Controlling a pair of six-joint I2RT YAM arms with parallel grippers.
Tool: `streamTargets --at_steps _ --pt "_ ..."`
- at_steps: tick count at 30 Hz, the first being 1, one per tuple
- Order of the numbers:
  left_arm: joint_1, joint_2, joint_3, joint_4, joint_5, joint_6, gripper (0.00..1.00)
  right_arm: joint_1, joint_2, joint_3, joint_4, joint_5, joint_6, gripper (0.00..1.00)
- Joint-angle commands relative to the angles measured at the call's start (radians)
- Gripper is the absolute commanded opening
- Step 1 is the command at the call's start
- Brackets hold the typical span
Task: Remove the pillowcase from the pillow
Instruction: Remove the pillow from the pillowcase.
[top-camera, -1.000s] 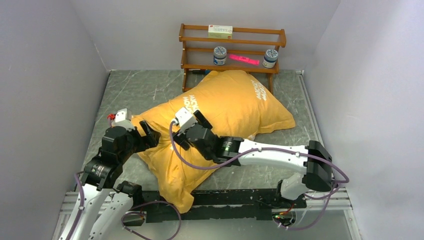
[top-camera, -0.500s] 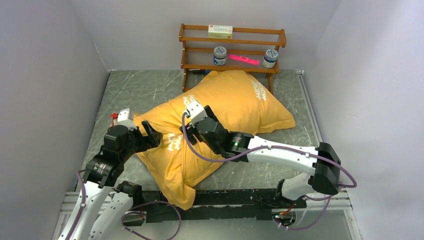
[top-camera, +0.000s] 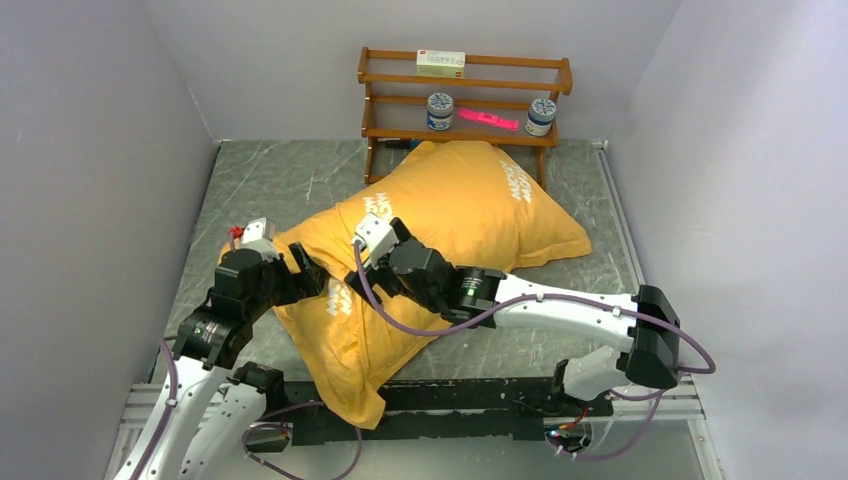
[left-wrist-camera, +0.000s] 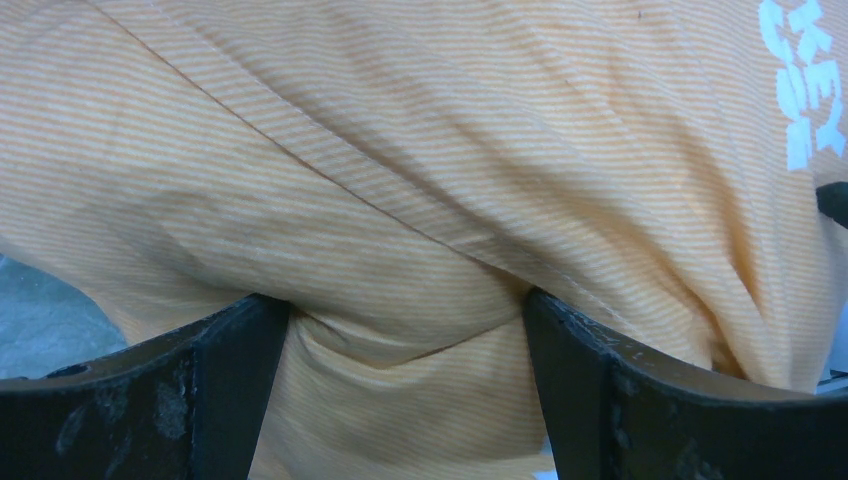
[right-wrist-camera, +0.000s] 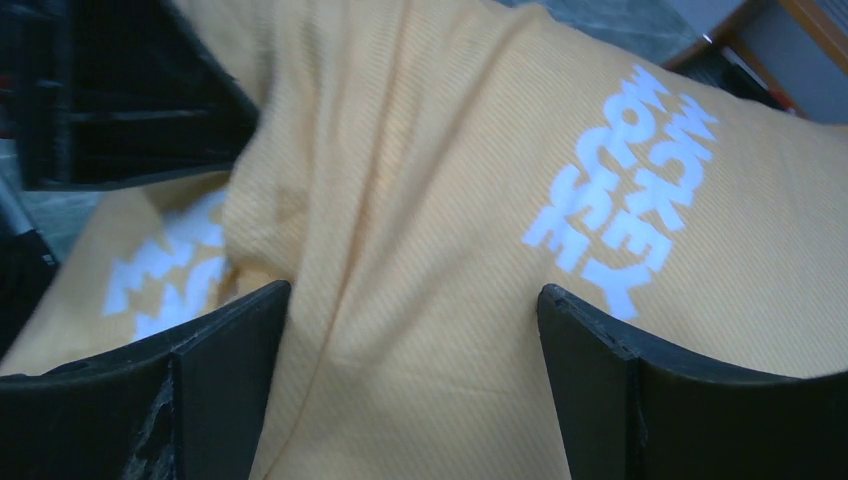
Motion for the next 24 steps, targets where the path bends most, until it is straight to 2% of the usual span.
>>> streamTargets --at_steps 1,9,12,18,24 --pt "-0.003 -0.005 0.002 0.058 0.041 0.009 0.91 0.023 0.025 0.083 0.015 -0.053 -0.023 0.96" --pt "-0.003 -0.007 -0.001 0.055 0.048 0.010 0.91 0.026 0.124 0.157 0.011 -0.039 -0.049 0.97" --pt "-0.003 -0.008 0.002 0.052 0.045 0.014 0.91 0.027 0.158 0.171 -0.011 0.028 -0.067 0.97" --pt "-0.003 -0.010 -0.005 0.043 0.032 0.020 0.91 0.010 0.153 0.138 -0.023 0.277 -0.104 0.92" --pt "-0.003 -0.008 -0.024 0.045 0.046 0.017 0.91 -0.062 0.068 0.080 -0.016 0.351 -0.083 0.87"
